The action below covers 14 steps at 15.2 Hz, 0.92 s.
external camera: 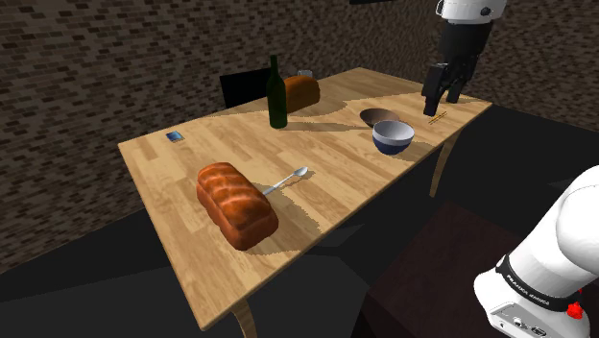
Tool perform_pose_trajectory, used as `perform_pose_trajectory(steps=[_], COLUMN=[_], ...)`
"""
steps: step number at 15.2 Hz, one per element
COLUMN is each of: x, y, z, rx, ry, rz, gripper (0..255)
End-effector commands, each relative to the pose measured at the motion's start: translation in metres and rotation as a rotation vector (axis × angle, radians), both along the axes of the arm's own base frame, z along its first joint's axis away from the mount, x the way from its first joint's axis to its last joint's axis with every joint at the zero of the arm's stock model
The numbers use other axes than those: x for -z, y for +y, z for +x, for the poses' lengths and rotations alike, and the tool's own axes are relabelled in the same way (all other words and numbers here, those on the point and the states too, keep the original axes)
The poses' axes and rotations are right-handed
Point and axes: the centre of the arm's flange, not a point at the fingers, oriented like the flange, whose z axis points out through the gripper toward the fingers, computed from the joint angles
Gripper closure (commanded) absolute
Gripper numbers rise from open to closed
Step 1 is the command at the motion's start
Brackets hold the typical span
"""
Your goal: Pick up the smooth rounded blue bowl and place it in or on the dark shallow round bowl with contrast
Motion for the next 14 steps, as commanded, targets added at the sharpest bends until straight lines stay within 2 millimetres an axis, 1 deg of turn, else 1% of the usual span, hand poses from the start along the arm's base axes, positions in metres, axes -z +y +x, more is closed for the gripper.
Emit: perform_pose_trajectory(steps=[1,14], x=[0.0,0.108], y=[0.0,-0.08], z=[0.0,0.101], rx=[0.0,0.01], ry=[0.0,0.003], rz=[0.0,-0.05], gripper=[0,0])
